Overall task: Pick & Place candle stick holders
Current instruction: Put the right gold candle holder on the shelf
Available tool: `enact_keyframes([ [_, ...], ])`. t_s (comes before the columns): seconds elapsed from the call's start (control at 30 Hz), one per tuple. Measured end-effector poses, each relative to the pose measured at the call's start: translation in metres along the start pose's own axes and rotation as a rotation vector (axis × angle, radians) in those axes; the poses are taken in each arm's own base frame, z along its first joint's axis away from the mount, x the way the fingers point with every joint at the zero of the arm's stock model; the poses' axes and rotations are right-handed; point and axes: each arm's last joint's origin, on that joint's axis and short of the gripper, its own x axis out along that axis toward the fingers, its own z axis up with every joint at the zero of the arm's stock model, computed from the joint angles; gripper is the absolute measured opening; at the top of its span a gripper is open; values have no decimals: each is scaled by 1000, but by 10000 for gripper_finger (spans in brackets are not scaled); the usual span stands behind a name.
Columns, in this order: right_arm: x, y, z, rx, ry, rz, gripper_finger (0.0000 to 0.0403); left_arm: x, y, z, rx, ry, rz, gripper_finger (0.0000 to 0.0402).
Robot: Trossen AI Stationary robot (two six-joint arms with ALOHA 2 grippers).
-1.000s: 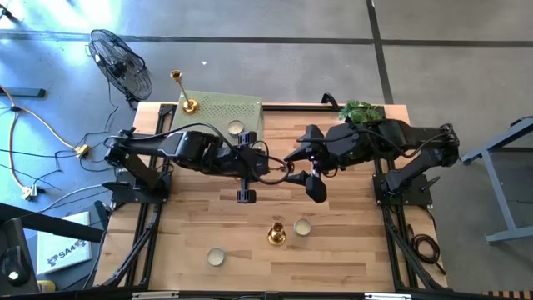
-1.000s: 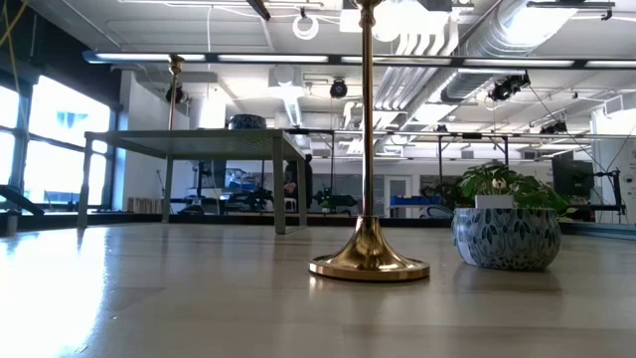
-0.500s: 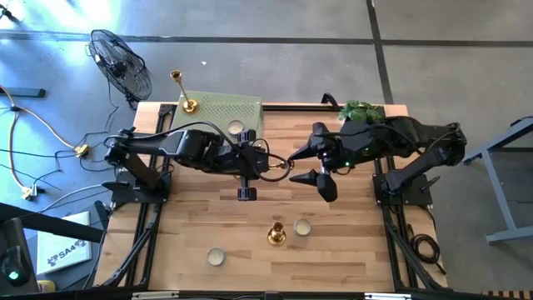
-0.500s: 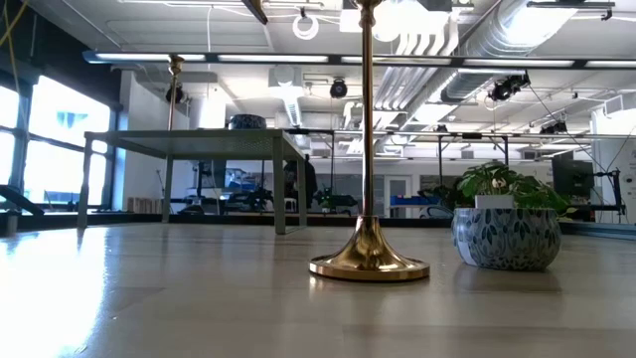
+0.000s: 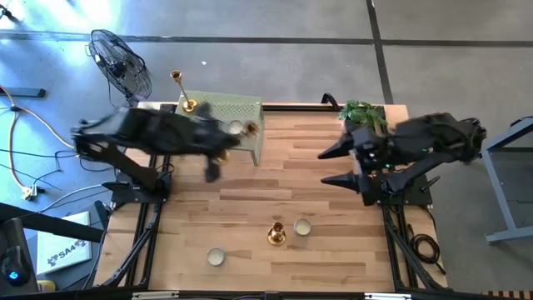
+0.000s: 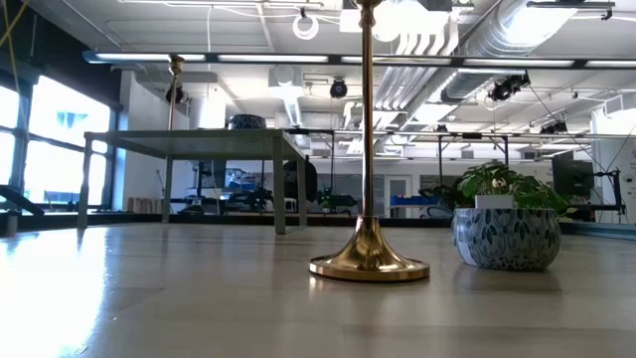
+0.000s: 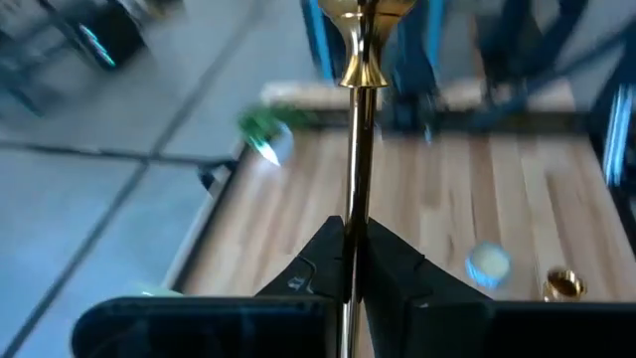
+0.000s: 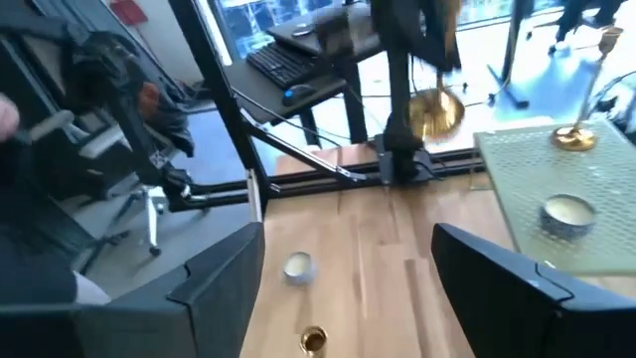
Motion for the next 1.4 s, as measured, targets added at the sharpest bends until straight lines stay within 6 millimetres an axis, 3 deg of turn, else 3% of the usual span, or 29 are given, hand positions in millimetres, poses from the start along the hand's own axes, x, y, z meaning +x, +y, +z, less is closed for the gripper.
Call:
enact_keyframes([
  [0.17, -15, 12, -10, -24, -1, -95, 285, -60, 25, -7, -64, -151, 86, 14],
  [0.37, -26, 23, -17, -49, -30, -167, 285, -94, 46, -41, -141, -271, 128, 14],
  [0.73, -31, 30, -21, -66, -54, -214, 284, -90, 64, -155, -244, -516, 151, 14],
  [0.9, -28, 30, -23, -32, -54, -233, 284, -88, 73, -200, -275, -565, 259, 14],
  [1.03, -26, 31, -22, -38, -62, -229, 284, -87, 80, -224, -326, -534, 420, 14],
  [1.2, -23, 33, -22, -44, -71, -229, 284, -81, 81, -241, -334, -463, 621, 14],
  [1.4, -17, 36, -23, -56, -59, -228, 284, -77, 82, -258, -343, -456, 636, 15],
])
